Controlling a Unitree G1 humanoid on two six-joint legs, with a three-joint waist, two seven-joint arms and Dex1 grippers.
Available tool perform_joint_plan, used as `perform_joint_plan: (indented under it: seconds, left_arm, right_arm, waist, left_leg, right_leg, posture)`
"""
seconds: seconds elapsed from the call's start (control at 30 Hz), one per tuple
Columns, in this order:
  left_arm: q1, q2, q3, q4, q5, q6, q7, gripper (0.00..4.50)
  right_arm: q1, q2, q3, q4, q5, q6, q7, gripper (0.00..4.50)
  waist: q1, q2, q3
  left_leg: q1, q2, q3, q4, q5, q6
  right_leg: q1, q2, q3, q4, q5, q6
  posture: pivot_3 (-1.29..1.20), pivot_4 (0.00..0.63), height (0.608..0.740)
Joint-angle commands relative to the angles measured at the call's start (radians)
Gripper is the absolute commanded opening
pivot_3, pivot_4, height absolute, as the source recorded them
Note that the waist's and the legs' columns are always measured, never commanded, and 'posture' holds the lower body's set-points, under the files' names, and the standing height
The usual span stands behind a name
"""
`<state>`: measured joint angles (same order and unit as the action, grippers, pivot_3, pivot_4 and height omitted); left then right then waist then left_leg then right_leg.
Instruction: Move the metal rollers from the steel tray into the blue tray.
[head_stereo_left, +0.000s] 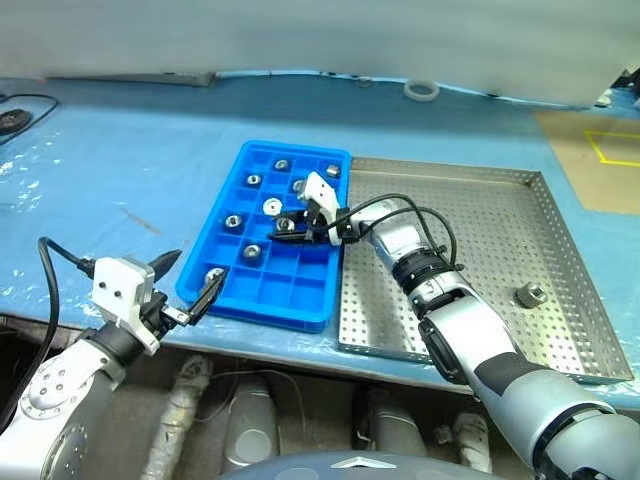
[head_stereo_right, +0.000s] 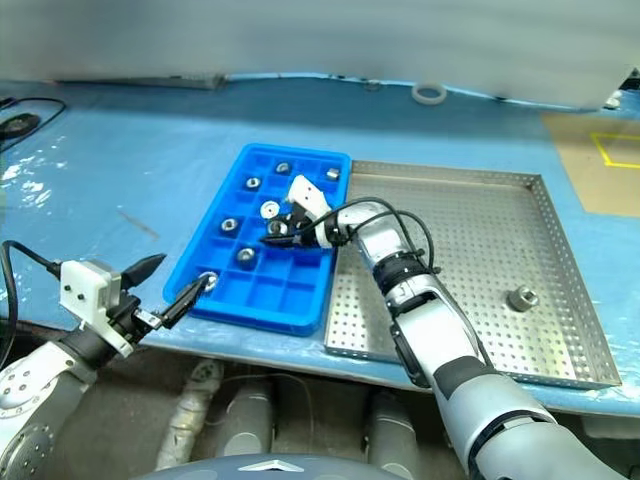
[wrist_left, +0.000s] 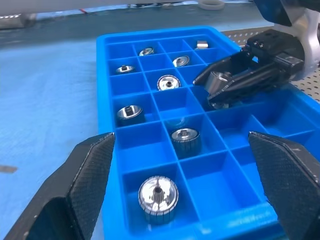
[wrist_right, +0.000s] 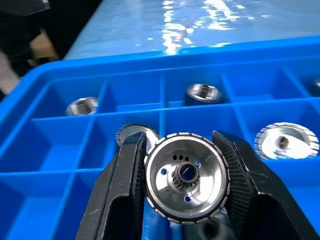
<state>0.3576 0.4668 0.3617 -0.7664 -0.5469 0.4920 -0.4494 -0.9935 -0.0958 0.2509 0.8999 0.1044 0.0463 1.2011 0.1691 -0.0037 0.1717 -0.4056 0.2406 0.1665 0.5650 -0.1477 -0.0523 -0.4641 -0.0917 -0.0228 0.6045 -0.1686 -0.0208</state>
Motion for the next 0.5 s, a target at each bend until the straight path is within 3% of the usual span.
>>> perform_joint_plan:
  seconds: [0.03, 0.5]
  left_arm:
    - [0.003, 0.012, 0.027, -0.055, -0.007, -0.004, 0.015, 4.5]
    - [-0.046, 0.059, 0.049, -0.002, -0.044, -0.003, -0.002, 4.5]
  right_arm:
    - [0.024, -0.02, 0.026, -0.089, 0.013, -0.019, 0.146, 1.67]
    - [0.152, -0.099, 0.123, -0.273, -0.058, 0.026, 0.239, 1.67]
  waist:
    - [0.012, 0.0, 0.0]
    - [0.036, 0.0, 0.0]
  left_leg:
    - [0.0, 0.0, 0.0, 0.0, 0.0, 0.0]
    - [0.003, 0.0, -0.004, 0.0, 0.001, -0.002]
  right_leg:
    - [0.0, 0.0, 0.0, 0.0, 0.0, 0.001]
    - [0.003, 0.002, 0.0, 0.001, -0.003, 0.005]
  posture:
    - [0.45, 0.15, 0.74]
    - [0.39, 0.15, 0.74]
